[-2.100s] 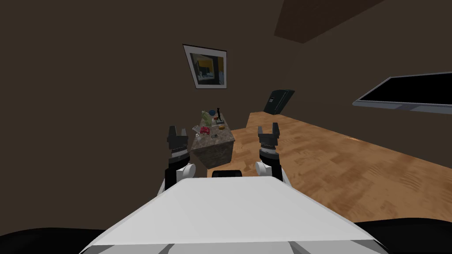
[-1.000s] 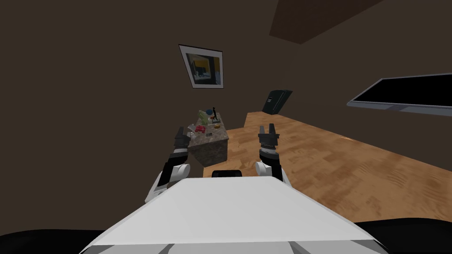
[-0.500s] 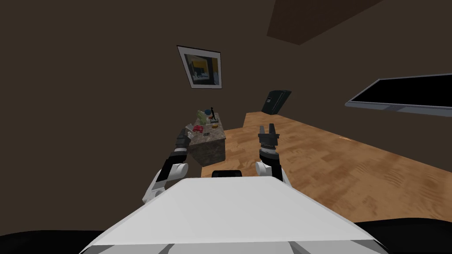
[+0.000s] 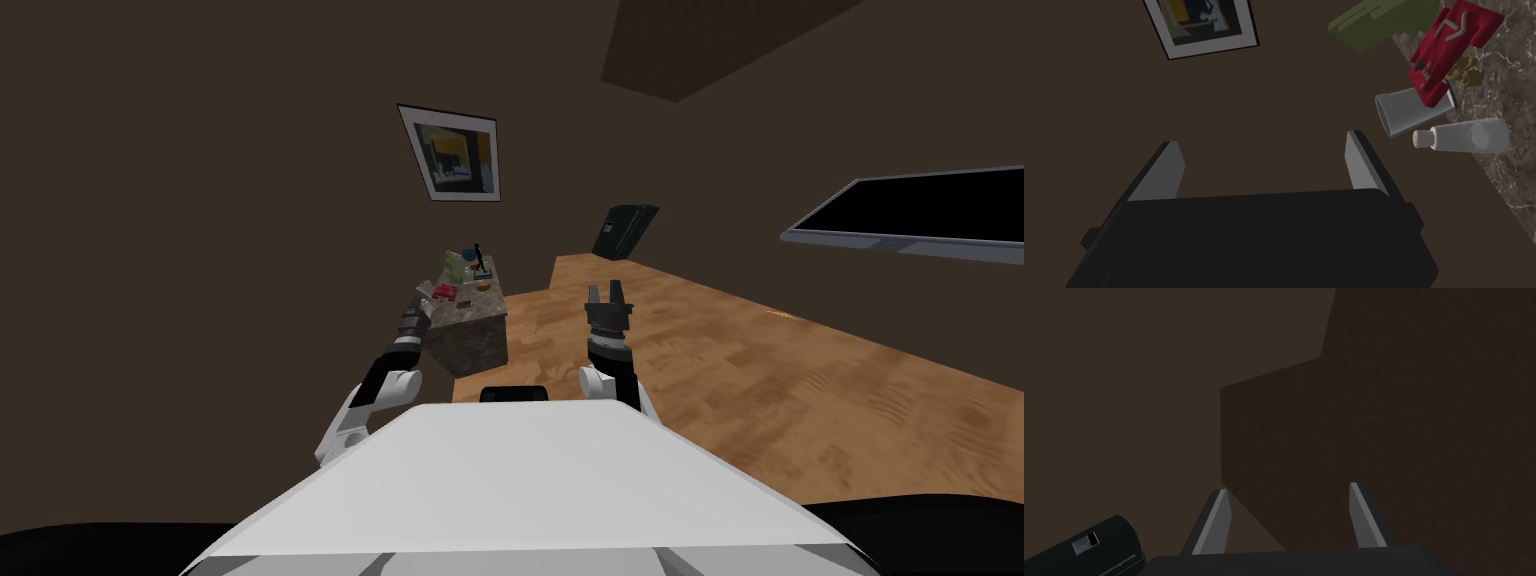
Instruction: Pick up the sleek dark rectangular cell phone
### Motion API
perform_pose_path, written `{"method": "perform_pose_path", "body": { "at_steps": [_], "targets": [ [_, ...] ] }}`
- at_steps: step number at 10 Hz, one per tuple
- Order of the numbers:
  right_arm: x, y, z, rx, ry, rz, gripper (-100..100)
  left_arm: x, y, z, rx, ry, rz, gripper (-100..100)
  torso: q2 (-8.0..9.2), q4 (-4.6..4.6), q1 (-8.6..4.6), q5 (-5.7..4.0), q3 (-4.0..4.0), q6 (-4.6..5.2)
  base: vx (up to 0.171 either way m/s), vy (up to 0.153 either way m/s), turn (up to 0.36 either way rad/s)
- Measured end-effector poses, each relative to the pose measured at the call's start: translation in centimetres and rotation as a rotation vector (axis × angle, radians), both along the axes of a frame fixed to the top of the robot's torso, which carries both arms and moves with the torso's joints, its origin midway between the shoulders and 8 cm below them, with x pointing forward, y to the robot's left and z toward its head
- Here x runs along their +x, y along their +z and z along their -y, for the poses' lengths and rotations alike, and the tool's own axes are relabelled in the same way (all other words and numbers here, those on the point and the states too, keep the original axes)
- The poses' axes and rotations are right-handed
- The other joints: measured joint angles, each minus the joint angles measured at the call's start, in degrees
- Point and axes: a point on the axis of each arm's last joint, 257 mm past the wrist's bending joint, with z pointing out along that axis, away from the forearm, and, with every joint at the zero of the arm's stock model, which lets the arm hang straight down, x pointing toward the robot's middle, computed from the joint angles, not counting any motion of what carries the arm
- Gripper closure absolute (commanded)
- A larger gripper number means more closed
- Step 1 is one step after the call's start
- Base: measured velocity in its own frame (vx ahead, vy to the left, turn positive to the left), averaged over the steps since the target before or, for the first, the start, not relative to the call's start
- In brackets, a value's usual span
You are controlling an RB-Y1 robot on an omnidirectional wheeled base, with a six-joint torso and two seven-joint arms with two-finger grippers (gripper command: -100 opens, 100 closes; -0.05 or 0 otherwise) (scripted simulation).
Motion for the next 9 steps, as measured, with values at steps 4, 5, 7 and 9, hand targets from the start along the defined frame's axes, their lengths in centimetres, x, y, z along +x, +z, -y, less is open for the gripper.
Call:
{"method": "perform_pose_path", "body": {
  "at_steps": [4,5,7,9],
  "targets": [
    [0.0,0.0,0.0,0.0,0.0,0.0,0,0.5,-2.4,-1.6,-0.015,0.023,-0.103,-100,-0.03,0.0,0.03,-0.01,-0.01,0.0,0.005,-0.062,0.003],
    [0.0,0.0,0.0,0.0,0.0,0.0,0,0.5,-3.1,-1.8,-0.02,0.026,-0.125,-100,-0.05,-0.01,0.12,0.01,-0.03,0.0,0.014,-0.103,-0.003],
    [0.0,0.0,0.0,0.0,0.0,0.0,0,0.6,-4.6,-3.4,-0.027,0.044,-0.183,-100,-0.08,-0.02,-0.03,-0.02,-0.05,0.0,0.017,-0.067,0.01],
    [0.0,0.0,0.0,0.0,0.0,0.0,0,0.6,-5.8,-4.2,-0.033,0.058,-0.229,-100,-0.09,-0.02,0.08,0.01,-0.05,0.0,0.023,-0.071,0.003]
  ]
}}
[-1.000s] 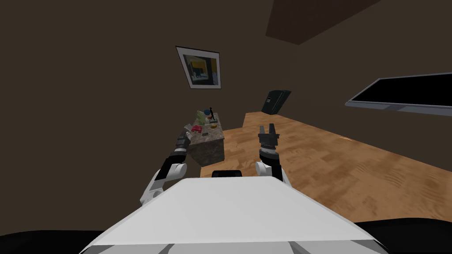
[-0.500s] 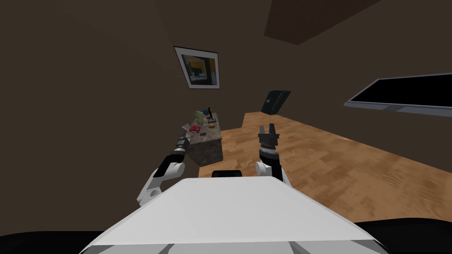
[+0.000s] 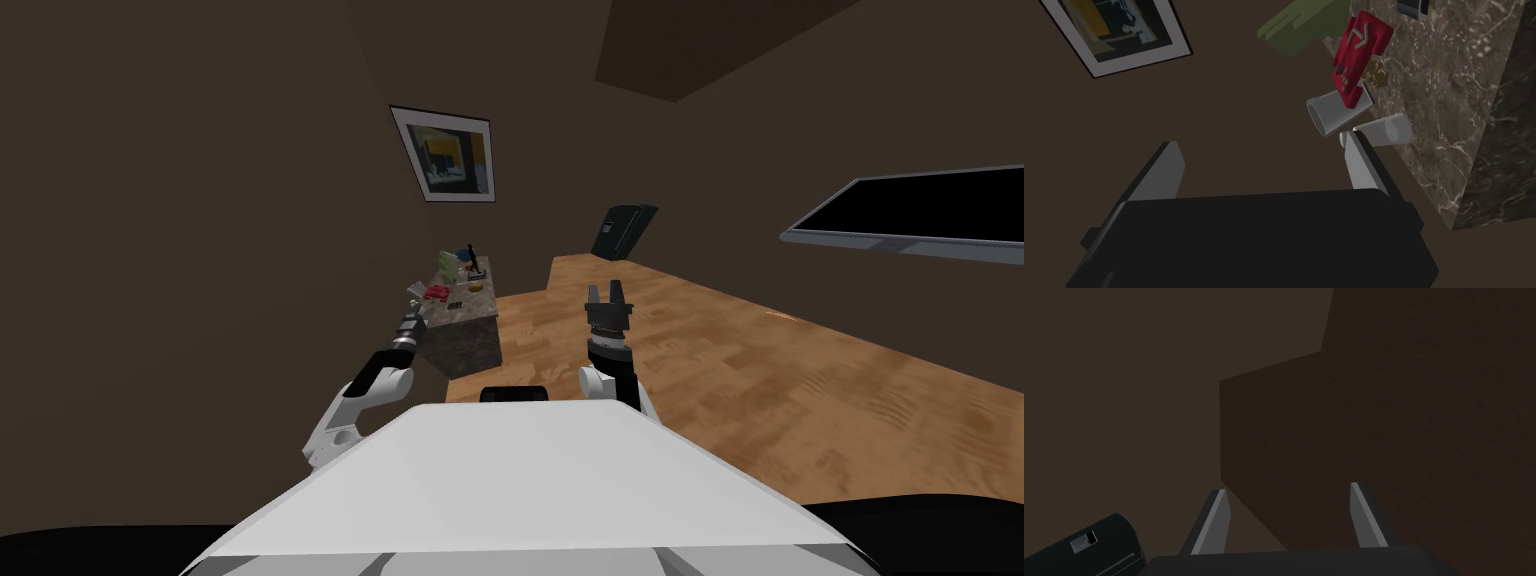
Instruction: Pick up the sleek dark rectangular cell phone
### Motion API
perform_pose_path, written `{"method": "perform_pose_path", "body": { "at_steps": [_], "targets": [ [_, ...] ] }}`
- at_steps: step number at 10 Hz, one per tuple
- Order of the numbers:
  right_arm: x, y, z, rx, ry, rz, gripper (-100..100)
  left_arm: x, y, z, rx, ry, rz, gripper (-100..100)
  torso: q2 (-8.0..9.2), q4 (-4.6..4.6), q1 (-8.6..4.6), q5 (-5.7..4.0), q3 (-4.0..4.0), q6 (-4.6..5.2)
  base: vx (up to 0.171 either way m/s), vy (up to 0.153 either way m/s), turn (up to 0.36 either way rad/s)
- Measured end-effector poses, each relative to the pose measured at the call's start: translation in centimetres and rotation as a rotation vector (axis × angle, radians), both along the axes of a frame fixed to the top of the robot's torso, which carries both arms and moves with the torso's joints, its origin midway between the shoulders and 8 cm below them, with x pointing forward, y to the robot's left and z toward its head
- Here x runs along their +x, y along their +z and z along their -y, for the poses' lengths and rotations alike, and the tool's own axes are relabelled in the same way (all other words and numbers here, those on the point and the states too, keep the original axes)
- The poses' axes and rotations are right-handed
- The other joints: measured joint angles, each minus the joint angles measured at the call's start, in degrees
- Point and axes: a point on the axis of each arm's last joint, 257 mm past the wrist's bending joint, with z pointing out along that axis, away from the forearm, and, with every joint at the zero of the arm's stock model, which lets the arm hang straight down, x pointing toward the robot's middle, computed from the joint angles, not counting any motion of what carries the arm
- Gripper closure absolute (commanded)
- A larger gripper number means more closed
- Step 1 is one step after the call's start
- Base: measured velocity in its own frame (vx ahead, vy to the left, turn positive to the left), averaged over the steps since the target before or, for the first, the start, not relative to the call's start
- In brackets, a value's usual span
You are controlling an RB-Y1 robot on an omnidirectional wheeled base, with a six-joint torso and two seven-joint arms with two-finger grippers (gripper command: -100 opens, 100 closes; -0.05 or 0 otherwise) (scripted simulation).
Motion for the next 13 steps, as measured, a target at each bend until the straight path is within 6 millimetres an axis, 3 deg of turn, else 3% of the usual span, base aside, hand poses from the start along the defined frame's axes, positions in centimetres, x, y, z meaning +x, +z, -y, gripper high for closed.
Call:
{"method": "perform_pose_path", "body": {
  "at_steps": [13],
  "targets": [
    [0.0,0.0,0.0,0.0,0.0,0.0,0,-2.5,-7.8,-6.9,-0.049,0.12,-0.348,-100,-0.1,-0.03,-0.05,-0.02,-0.06,0.0,0.03,-0.071,0.006]
  ]
}}
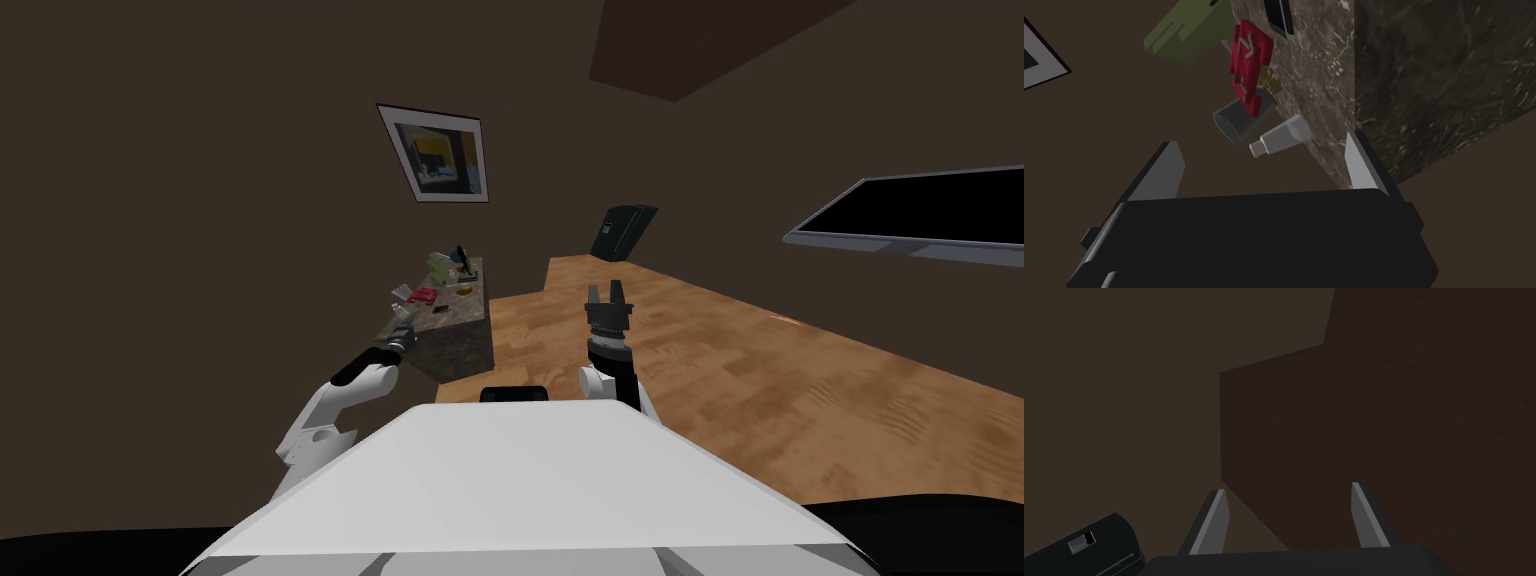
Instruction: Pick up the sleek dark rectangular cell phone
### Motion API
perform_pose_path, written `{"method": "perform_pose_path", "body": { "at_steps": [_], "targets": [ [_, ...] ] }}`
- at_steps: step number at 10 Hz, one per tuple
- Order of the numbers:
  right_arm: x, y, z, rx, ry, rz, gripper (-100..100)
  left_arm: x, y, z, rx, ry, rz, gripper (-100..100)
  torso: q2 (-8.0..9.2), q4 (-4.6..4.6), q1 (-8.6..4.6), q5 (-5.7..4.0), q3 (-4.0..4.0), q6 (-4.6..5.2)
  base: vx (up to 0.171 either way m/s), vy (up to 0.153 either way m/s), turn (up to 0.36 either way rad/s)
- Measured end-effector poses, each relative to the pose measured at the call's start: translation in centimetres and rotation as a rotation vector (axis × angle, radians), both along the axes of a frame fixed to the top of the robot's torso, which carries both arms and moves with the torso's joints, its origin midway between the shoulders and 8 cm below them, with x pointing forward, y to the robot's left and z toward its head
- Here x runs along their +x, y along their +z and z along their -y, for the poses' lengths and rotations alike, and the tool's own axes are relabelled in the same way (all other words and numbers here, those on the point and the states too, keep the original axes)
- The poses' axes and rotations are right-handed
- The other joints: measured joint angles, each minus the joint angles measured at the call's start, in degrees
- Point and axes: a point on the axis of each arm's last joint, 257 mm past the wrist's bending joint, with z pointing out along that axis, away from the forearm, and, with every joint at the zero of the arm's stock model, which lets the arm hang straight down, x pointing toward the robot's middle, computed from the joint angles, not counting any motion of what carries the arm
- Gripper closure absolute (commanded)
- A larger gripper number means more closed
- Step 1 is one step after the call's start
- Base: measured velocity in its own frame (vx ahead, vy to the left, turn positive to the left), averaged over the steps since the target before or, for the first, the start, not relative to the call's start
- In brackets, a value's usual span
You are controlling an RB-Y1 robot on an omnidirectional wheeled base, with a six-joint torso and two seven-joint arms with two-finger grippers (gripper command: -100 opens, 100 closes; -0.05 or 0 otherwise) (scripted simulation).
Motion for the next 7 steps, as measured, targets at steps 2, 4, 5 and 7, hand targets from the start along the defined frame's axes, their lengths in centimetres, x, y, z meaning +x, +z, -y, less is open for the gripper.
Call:
{"method": "perform_pose_path", "body": {
  "at_steps": [2,4,5,7],
  "targets": [
    [0.0,0.0,0.0,0.0,0.0,0.0,0,-0.4,-0.9,-1.3,-0.008,0.02,-0.051,-100,0.02,0.01,0.05,0.02,0.02,0.0,0.047,-0.077,0.006],
    [0.0,0.0,0.0,0.0,0.0,0.0,0,-1.5,-2.1,-1.8,-0.019,0.037,-0.104,-100,0.06,0.01,0.13,0.02,0.03,0.0,0.047,-0.052,0.004],
    [0.0,0.0,0.0,0.0,0.0,0.0,0,-2.0,-2.4,-2.8,-0.02,0.052,-0.128,-100,-0.04,0.0,0.09,0.02,-0.01,0.0,0.077,-0.077,0.009],
    [0.0,0.0,0.0,0.0,0.0,0.0,0,-2.6,-3.3,-3.5,-0.031,0.068,-0.177,-100,0.02,0.0,0.13,0.03,0.01,0.0,0.045,-0.057,0.004]
  ]
}}
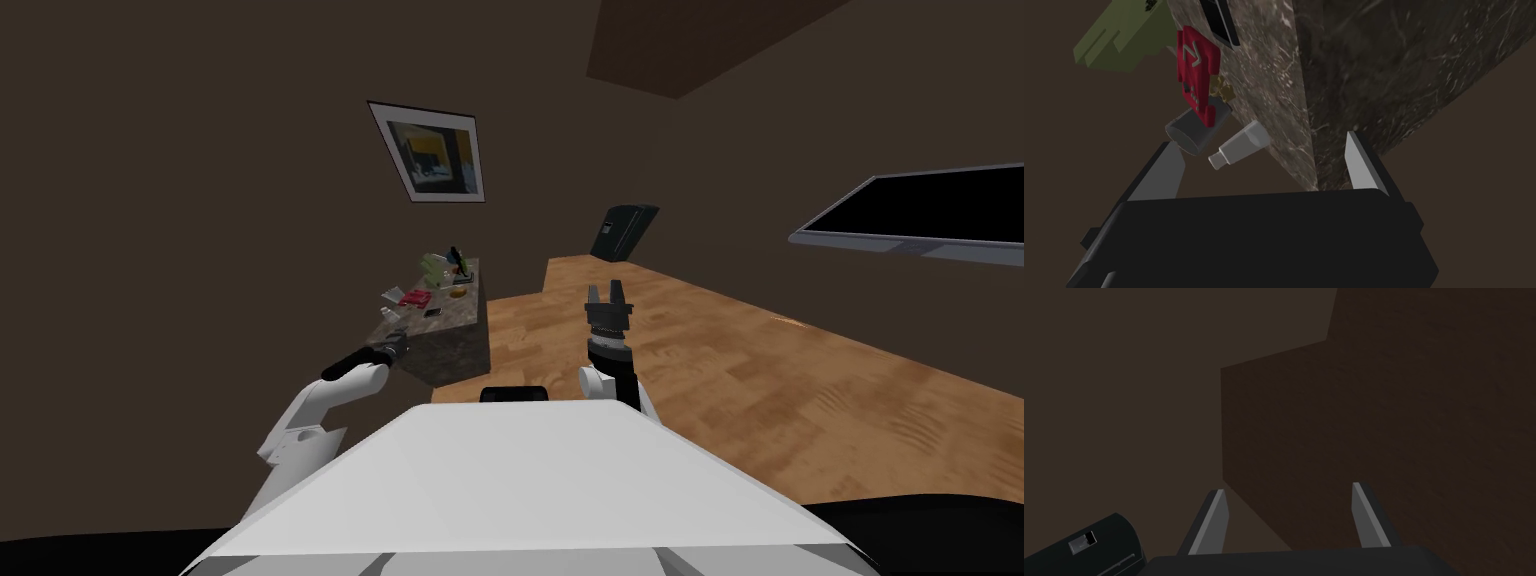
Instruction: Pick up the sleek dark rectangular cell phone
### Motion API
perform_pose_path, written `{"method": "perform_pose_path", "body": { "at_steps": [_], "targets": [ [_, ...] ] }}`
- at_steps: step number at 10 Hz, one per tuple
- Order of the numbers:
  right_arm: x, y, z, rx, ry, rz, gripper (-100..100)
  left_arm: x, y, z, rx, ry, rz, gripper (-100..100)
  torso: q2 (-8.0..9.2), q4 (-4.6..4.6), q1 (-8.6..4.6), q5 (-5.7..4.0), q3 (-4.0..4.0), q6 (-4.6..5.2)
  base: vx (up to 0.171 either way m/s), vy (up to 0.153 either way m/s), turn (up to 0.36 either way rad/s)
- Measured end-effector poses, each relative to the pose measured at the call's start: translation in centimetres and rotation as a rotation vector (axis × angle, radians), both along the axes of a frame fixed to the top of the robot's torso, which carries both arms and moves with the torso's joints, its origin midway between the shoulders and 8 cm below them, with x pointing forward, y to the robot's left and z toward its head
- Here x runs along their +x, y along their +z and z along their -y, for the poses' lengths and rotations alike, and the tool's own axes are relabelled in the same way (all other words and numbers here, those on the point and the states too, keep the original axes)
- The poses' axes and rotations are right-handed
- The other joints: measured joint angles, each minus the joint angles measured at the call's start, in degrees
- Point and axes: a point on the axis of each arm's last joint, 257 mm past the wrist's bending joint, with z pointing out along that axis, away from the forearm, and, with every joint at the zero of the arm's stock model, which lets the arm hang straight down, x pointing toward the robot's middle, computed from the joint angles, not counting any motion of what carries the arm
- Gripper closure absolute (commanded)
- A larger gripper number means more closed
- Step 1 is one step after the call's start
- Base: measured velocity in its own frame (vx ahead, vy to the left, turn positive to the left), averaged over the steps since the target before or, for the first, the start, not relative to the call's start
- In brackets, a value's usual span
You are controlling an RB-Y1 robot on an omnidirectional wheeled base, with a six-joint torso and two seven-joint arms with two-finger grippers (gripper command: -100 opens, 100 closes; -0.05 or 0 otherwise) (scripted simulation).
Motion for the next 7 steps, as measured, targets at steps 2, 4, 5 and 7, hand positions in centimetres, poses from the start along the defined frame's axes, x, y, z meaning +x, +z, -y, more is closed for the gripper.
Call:
{"method": "perform_pose_path", "body": {
  "at_steps": [2,4,5,7],
  "targets": [
    [0.0,0.0,0.0,0.0,0.0,0.0,0,-1.1,-0.7,-1.2,-0.007,0.026,-0.055,-100,-0.06,-0.01,-0.09,-0.02,-0.03,0.0,0.05,-0.056,0.007],
    [0.0,0.0,0.0,0.0,0.0,0.0,0,-2.0,-1.5,-2.3,-0.016,0.046,-0.102,-100,-0.1,-0.01,-0.06,-0.01,-0.05,0.0,0.081,-0.069,0.006],
    [0.0,0.0,0.0,0.0,0.0,0.0,0,-2.4,-1.9,-2.9,-0.022,0.056,-0.128,-100,-0.13,-0.03,-0.05,-0.01,-0.07,0.0,0.034,-0.025,0.003],
    [0.0,0.0,0.0,0.0,0.0,0.0,0,-3.5,-2.5,-3.6,-0.03,0.075,-0.172,-100,-0.09,-0.01,0.0,0.01,-0.04,0.0,0.078,-0.054,0.005]
  ]
}}
